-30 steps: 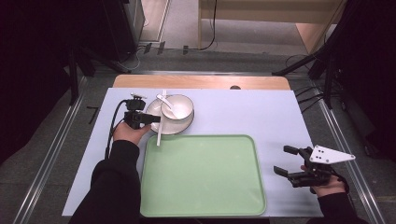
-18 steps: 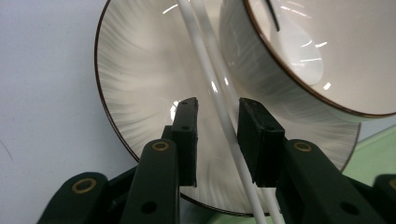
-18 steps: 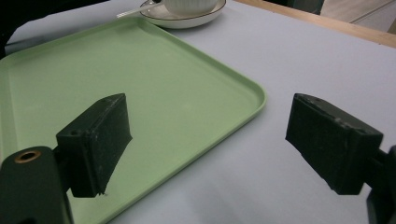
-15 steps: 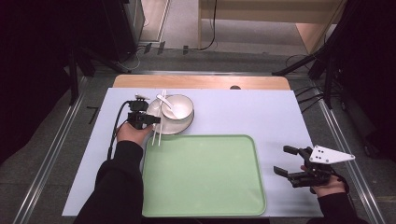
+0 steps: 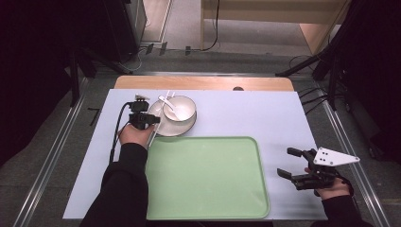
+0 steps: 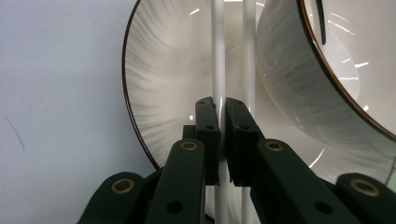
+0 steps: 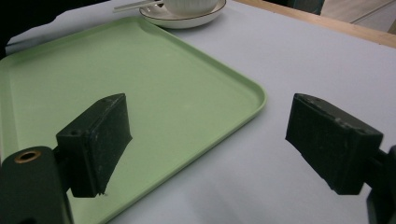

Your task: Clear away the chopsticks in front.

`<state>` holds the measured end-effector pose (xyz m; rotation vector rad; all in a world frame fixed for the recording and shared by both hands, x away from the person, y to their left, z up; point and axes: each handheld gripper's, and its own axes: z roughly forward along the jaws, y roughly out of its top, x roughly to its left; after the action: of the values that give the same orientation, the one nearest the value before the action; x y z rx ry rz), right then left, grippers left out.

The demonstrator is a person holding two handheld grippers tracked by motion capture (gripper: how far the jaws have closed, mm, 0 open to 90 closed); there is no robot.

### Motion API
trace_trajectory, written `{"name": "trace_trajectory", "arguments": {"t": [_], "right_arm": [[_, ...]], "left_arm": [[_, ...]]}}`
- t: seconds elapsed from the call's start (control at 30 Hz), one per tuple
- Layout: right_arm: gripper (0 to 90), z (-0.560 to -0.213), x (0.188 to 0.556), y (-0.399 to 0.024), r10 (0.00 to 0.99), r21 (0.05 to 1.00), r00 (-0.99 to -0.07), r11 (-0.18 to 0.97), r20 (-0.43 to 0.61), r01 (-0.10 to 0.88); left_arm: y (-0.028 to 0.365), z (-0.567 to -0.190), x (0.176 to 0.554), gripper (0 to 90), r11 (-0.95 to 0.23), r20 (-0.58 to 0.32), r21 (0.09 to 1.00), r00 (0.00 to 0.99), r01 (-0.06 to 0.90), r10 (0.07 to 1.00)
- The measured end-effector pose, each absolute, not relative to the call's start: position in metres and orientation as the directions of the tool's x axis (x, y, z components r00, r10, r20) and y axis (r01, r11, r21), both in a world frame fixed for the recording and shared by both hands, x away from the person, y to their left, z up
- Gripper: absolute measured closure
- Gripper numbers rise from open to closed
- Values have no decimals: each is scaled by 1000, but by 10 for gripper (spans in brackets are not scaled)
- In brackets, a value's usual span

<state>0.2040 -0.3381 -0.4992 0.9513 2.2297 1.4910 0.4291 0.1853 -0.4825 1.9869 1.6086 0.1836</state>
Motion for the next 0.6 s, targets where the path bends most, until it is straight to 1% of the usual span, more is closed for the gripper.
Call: {"name": "trace_trajectory", "arguments": {"t": [0.13, 0.33, 0.57, 0.6], "right_arm": [[141, -499, 204, -338, 665, 900, -738, 245, 114, 360], [141, -499, 204, -338, 664, 901, -739, 246, 113, 358], [140, -498, 207, -335, 660, 899, -743, 254, 107, 356], [141, -498, 207, -335, 659, 899, -745, 255, 108, 357]], "left_arm": [[195, -473, 425, 862, -89, -262, 514, 255, 853, 931], [209, -457, 412, 863, -80, -266, 536, 258, 841, 929], [224, -438, 380, 863, -75, -278, 574, 281, 815, 919], [224, -438, 380, 863, -75, -278, 574, 281, 815, 919]]}}
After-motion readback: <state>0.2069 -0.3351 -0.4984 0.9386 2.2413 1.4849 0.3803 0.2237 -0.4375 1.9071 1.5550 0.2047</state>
